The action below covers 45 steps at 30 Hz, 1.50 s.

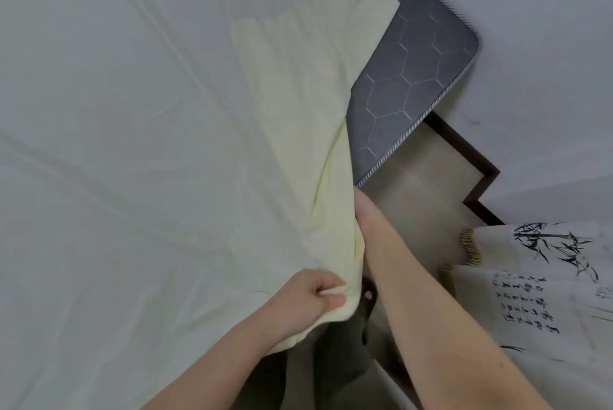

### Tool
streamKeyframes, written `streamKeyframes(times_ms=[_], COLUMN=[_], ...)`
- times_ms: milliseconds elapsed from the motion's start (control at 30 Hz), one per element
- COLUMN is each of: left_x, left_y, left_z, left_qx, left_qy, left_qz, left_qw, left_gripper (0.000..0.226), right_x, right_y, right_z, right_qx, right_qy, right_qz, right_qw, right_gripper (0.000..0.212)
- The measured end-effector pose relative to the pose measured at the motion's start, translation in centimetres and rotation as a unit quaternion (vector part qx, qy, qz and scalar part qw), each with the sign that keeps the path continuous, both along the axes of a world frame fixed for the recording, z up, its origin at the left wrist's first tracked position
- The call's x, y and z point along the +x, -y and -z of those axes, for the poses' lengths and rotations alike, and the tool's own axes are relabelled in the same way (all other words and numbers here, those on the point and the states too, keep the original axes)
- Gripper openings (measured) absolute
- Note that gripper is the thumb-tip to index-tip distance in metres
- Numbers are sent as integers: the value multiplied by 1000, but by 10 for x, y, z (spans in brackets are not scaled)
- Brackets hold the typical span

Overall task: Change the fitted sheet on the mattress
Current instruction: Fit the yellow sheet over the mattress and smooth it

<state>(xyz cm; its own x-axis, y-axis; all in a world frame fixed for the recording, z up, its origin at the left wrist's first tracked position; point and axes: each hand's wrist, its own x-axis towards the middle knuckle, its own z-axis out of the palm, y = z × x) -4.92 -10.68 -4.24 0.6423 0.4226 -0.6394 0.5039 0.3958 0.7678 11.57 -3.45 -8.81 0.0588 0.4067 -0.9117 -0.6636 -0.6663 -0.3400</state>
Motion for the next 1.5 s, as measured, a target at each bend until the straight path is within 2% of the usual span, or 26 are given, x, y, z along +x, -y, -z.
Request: streamKeyframes(times_ms=[100,167,267,333,367,400,433,500,533,600,667,700,767,833,867,900,967,1033,1100,1167,1233,1300,1333,1400,1433,1500], left_x=[-1,0,12,32,45,60,77,115,135,174,204,214,228,239,246,252,267,276,280,282,286,299,310,335,348,372], left_y=[7,6,-1,-9,-13,-19,-24,-37,-43,-54,-68,-73,-80,-84,-84,-85,-85,-86,-87,-88,-89,-90,-91,-100,-107,-127], left_z=[7,9,13,11,8,3,-1,-13,-18,-22,-16,-12,-4,-3,-4,-6,-9,-8,-6,0,10,18,18,12,6,-3], left_qx=[-12,-8,11,63,85,96,99,78,55,11,43,83,103,51,21,-5,-40,-51,-17,45,97,97,83,55,41,-21], left_qy=[-13,-29,-72,-119,-125,-119,-106,-63,-38,-25,-103,-144,-139,-93,-72,-52,-18,-2,-24,-84,-152,-151,-130,-61,-25,55], left_qz=[30,7,-27,-52,-80,-115,-146,-182,-191,-213,-232,-228,-217,-192,-183,-180,-191,-212,-216,-179,-97,-56,-72,-170,-220,-271], left_qw=[999,1000,997,990,985,981,979,978,979,977,966,959,961,976,980,982,981,976,976,979,979,982,986,982,974,961], left_gripper=[32,22,21,7,7,7,8,17,22,30,27,19,6,13,14,15,19,26,43,42,38,37,35,43,50,53], right_x=[24,45,86,115,128,140,148,151,146,136,138,149,179,210,224,234,245,253,268,296,328,353,363,375,378,377], right_y=[-30,-41,-29,-8,4,18,31,54,64,81,91,91,80,56,41,27,2,-23,-47,-64,-68,-61,-53,-35,-24,-3], right_z=[-4,-10,-16,-21,-27,-30,-32,-30,-28,-22,-23,-23,-18,-7,-2,2,7,9,1,-11,-25,-47,-59,-74,-75,-71], right_qx=[43,45,49,50,49,57,76,147,203,300,303,279,204,91,39,5,-21,4,43,105,168,239,265,286,286,267], right_qy=[-29,18,146,330,452,553,613,658,649,538,352,274,242,231,180,86,-93,-158,-128,-79,21,166,246,378,409,382], right_qz=[48,118,269,310,273,221,164,25,-67,-256,-375,-380,-276,-143,-103,-62,26,43,59,148,214,219,184,61,-15,-210], right_qw=[998,992,951,890,848,802,769,738,730,745,802,838,908,958,978,994,995,987,989,980,962,931,914,878,866,859], right_gripper=[36,28,32,12,4,6,8,11,11,15,13,13,24,33,42,52,61,53,43,38,33,27,24,22,23,27])
